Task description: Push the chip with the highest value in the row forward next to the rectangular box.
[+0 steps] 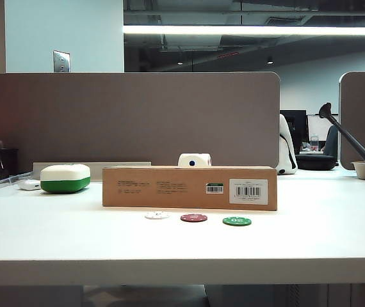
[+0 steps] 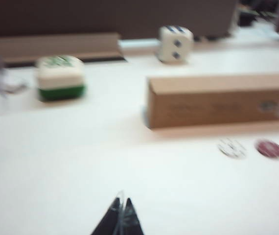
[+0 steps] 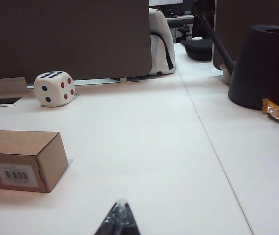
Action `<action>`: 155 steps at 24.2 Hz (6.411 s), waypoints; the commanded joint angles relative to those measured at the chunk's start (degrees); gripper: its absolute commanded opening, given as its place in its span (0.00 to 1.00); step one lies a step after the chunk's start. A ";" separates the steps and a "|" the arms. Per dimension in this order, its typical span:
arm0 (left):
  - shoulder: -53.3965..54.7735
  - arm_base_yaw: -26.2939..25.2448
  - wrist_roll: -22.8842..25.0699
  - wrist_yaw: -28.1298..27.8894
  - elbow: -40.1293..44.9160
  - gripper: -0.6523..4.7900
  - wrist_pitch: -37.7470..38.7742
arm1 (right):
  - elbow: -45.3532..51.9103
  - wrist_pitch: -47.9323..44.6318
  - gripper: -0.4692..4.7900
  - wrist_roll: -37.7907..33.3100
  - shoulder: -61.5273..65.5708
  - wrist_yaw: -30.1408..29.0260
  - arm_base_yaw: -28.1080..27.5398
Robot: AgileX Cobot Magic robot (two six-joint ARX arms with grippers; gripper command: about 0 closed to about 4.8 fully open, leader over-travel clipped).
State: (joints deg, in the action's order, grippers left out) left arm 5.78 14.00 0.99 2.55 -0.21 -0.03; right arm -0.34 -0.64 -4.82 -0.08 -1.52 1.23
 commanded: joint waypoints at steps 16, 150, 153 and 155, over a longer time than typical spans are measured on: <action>6.99 18.49 -0.15 0.09 -0.22 0.11 -0.46 | 0.26 -1.20 0.07 1.84 -0.04 0.09 0.07; 7.04 25.66 -0.17 -0.13 -0.22 0.11 -0.42 | -52.11 -4.79 0.07 -34.23 104.48 9.38 32.96; 7.04 25.64 -0.17 -0.13 -0.22 0.11 -0.42 | -52.11 -5.70 0.07 -34.64 104.48 10.88 32.96; 7.02 25.64 -0.15 -0.13 -0.22 0.11 -0.42 | -52.09 -6.75 0.07 -34.64 104.48 12.02 32.96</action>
State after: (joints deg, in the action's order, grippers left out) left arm 12.75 39.75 0.99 2.39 -0.19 0.16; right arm -52.69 -8.03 -39.29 104.12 9.02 34.24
